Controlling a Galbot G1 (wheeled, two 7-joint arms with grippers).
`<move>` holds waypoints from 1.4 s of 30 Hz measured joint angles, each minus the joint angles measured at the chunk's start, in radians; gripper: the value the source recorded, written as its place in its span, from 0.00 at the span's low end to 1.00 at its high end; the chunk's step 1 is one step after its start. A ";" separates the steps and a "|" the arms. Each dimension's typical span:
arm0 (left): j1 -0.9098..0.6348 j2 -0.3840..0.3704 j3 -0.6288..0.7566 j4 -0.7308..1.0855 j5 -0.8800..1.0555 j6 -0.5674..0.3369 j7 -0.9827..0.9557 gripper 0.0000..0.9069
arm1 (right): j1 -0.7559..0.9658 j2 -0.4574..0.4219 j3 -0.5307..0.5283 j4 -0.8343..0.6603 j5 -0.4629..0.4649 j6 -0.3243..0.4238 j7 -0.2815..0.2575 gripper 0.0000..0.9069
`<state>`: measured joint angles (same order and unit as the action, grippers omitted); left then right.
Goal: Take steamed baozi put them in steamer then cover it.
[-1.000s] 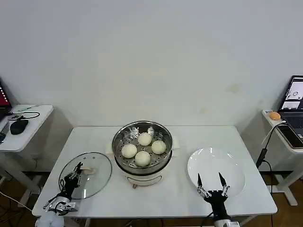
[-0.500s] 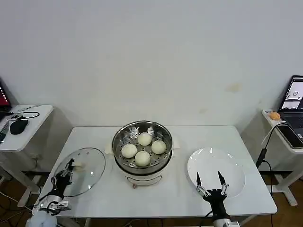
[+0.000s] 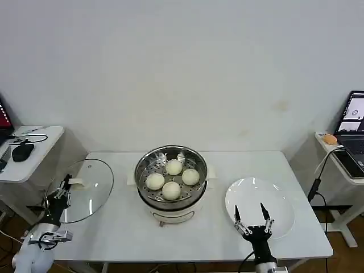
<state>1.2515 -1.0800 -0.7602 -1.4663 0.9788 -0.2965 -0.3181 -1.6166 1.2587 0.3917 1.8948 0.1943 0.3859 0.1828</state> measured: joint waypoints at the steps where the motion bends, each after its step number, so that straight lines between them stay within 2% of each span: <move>1: 0.003 0.006 0.001 -0.017 -0.010 0.008 0.005 0.00 | -0.001 0.000 0.000 0.000 0.000 0.001 0.000 1.00; 14: 0.032 0.116 0.072 -0.287 -0.152 0.182 0.098 0.00 | 0.003 0.013 0.004 -0.004 -0.012 -0.006 -0.001 1.00; 26: -0.032 0.244 0.276 -0.479 -0.239 0.442 0.208 0.00 | 0.021 0.046 0.000 -0.033 -0.039 -0.023 -0.002 1.00; 33: -0.126 0.249 0.450 -0.527 -0.220 0.619 0.285 0.00 | 0.031 0.070 0.002 -0.052 -0.057 -0.032 -0.003 1.00; 42: -0.283 0.183 0.673 -0.518 -0.151 0.774 0.374 0.00 | 0.045 0.091 0.006 -0.068 -0.073 -0.046 -0.002 1.00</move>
<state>0.9689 -0.8971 -0.0871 -1.9846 0.8275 0.4772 0.0556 -1.5715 1.3501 0.3972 1.8270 0.1216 0.3403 0.1807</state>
